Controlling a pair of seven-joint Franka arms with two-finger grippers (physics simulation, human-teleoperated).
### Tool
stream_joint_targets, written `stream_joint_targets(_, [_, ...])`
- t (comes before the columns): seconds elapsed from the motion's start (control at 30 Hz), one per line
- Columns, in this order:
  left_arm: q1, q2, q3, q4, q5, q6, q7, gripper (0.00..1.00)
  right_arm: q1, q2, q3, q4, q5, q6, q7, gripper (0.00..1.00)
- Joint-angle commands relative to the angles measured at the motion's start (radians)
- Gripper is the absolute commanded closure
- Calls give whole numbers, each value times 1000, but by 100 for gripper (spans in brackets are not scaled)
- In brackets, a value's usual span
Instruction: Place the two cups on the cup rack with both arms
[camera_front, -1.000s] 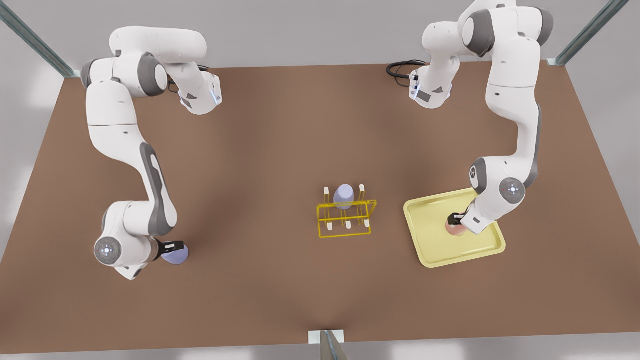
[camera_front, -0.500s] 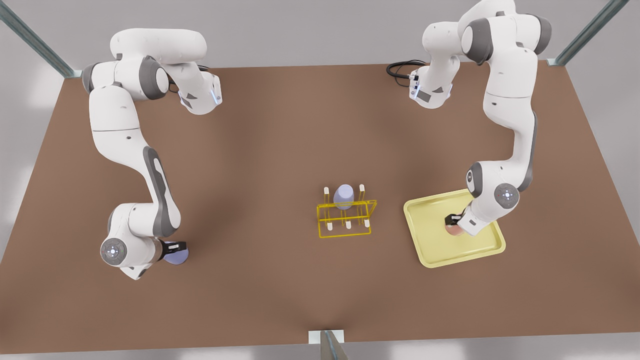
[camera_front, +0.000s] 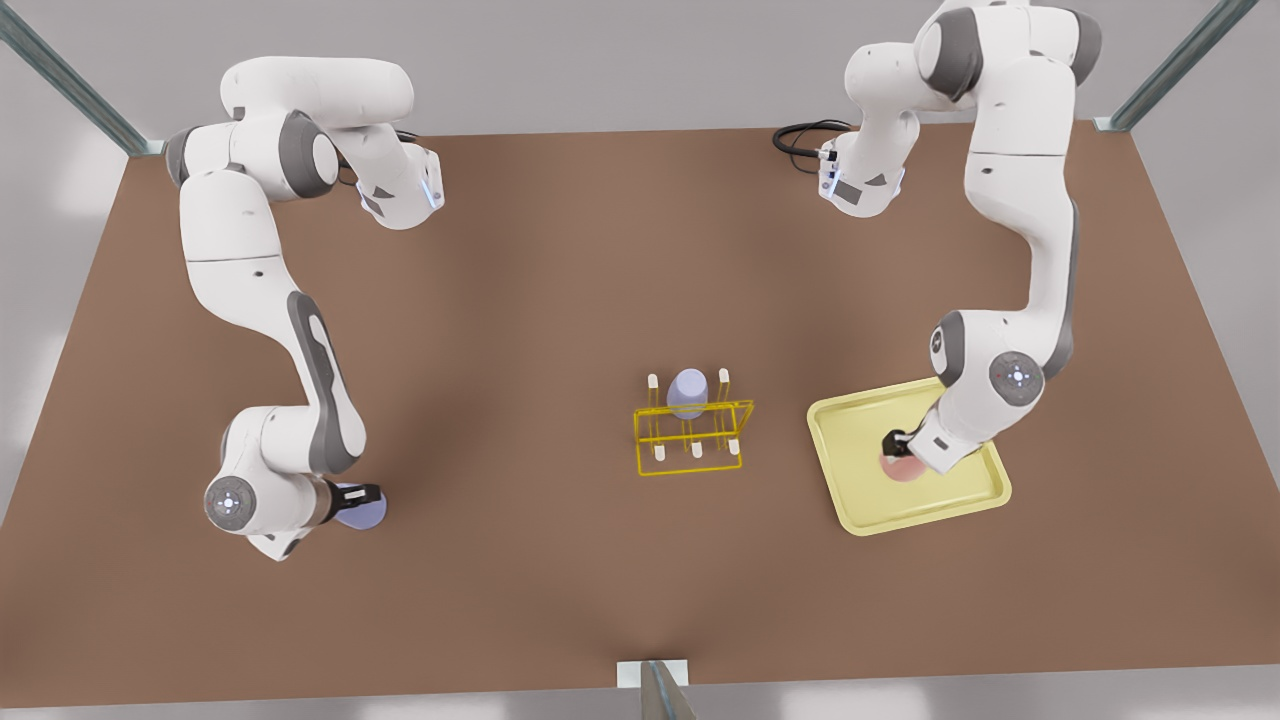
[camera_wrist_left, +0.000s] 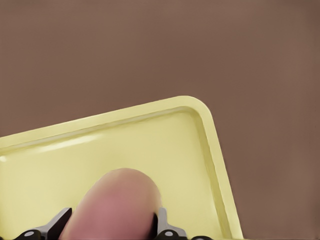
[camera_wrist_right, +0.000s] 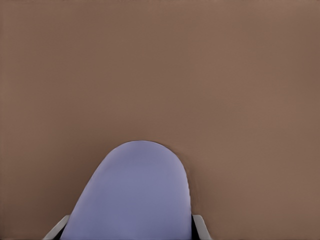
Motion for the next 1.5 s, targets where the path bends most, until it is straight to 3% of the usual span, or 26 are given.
stream_joint_targets(0.0, [-3,1,-31,46,2,-184,-136,20,-6,-4,23,1,4,-6,-9,15])
stream_joint_targets(0.17, [-21,24,-179,238,6,-341,-418,19,-12,-33,131,4,39,-12,-10,15])
stream_joint_targets(0.23, [-78,65,-179,351,5,-399,-482,19,-14,-50,182,4,39,-12,-10,15])
stream_joint_targets(0.47, [-230,108,-179,426,-1,-456,-697,19,5,-73,362,79,38,-11,3,15])
stream_joint_targets(0.7, [-261,157,-176,434,-15,-423,-702,19,149,-48,370,170,41,29,2,15])
stream_joint_targets(0.73, [-261,157,-176,434,-15,-422,-702,17,167,-45,370,176,41,44,3,15])
stream_joint_targets(0.77, [-262,157,-176,434,-15,-422,-702,0,190,-38,370,178,42,69,5,15])
stream_joint_targets(1.27, [-270,164,-179,419,-18,-439,-759,0,330,22,422,181,82,199,6,15])
stream_joint_targets(1.33, [-264,160,-178,469,-15,-509,-759,0,344,36,422,182,82,207,5,15])
stream_joint_targets(1.43, [-137,139,-175,773,-12,-991,-618,0,359,39,422,181,84,207,5,15])
stream_joint_targets(1.47, [-74,85,-173,775,8,-1028,-527,0,367,41,422,181,82,207,6,15])
